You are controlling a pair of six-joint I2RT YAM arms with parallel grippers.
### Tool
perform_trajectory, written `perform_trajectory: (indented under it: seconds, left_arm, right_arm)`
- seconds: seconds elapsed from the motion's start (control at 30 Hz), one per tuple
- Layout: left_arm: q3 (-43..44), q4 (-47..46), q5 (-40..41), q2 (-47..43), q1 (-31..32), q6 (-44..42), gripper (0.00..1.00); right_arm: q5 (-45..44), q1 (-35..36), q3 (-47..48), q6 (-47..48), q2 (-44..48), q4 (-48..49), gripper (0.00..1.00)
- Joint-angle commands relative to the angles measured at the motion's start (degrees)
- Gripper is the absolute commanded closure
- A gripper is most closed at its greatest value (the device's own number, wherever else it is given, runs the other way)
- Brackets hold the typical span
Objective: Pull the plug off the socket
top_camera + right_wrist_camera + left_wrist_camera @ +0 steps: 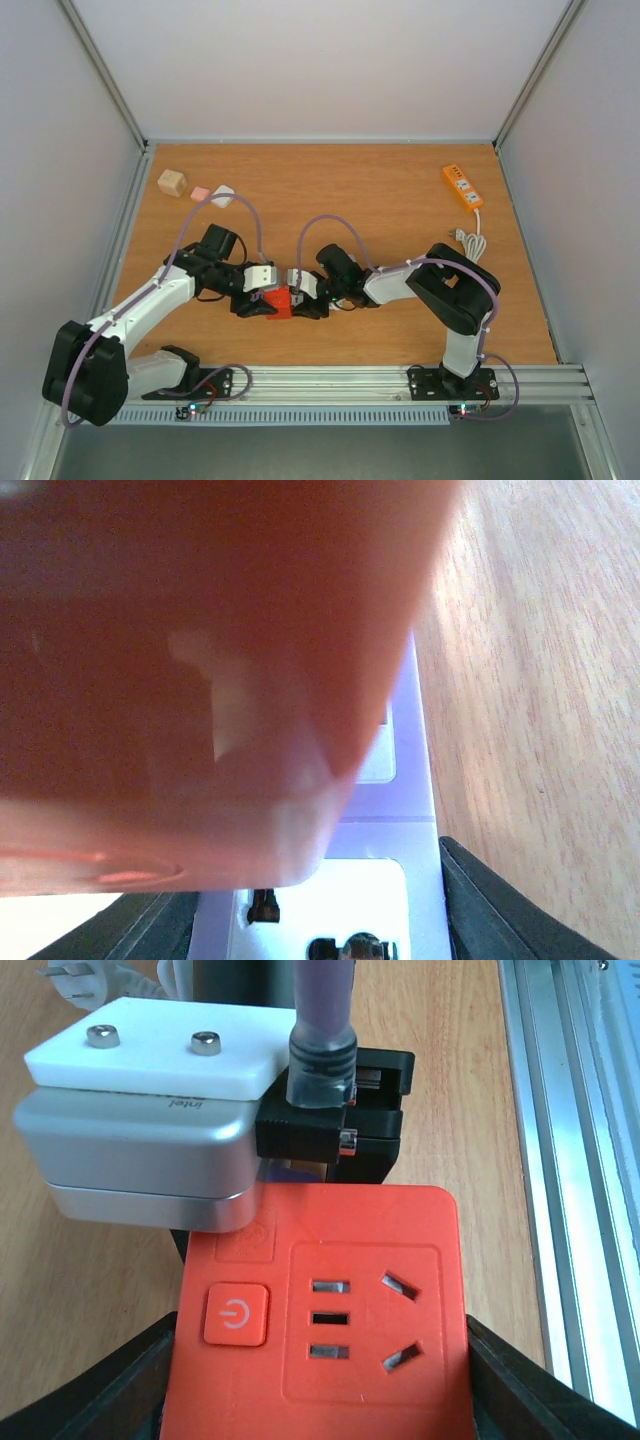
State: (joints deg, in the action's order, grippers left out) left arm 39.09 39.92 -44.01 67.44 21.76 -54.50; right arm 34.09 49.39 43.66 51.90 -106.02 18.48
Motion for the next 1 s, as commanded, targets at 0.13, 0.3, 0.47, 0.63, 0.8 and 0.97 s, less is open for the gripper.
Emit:
perform_trajectory:
  seconds: [0.13,0.3,0.47,0.63,0.8,0.97]
  left_arm:
    - [4.0,-3.7,-2.7,-3.3,-0.7,-2.8,0.77]
    - [5.2,-1.4,0.4,-4.0,-2.6,-4.5,0.77]
    - [7.1,-0.1,2.4,-4.5,-6.7,-6.3,0.78]
    - [9.3,-0.8,8.2,-5.2,-10.4,-7.7,0.78]
    - [12.2,-2.6,18.3,-3.3,-14.2,-10.3,0.78]
    - [12.5,-6.9,29.7,-2.0,-16.1,-12.9,0.78]
  right_arm:
    - [-1.2,-1.0,0.1,0.5,-1.3,-2.0,0.78]
    - [-0.6,-2.2,-0.2,0.2,-0.6,-1.7,0.78]
    - [-0.5,-2.7,-0.4,0.2,-0.3,-1.8,0.77]
    - [-0.9,-3.0,-0.3,0.1,-0.5,-2.0,0.76]
    - [-1.0,-3.1,-0.3,0.0,-0.3,-2.2,0.72]
    - [-1.0,-3.1,-0.3,-0.1,-0.3,-2.3,0.70]
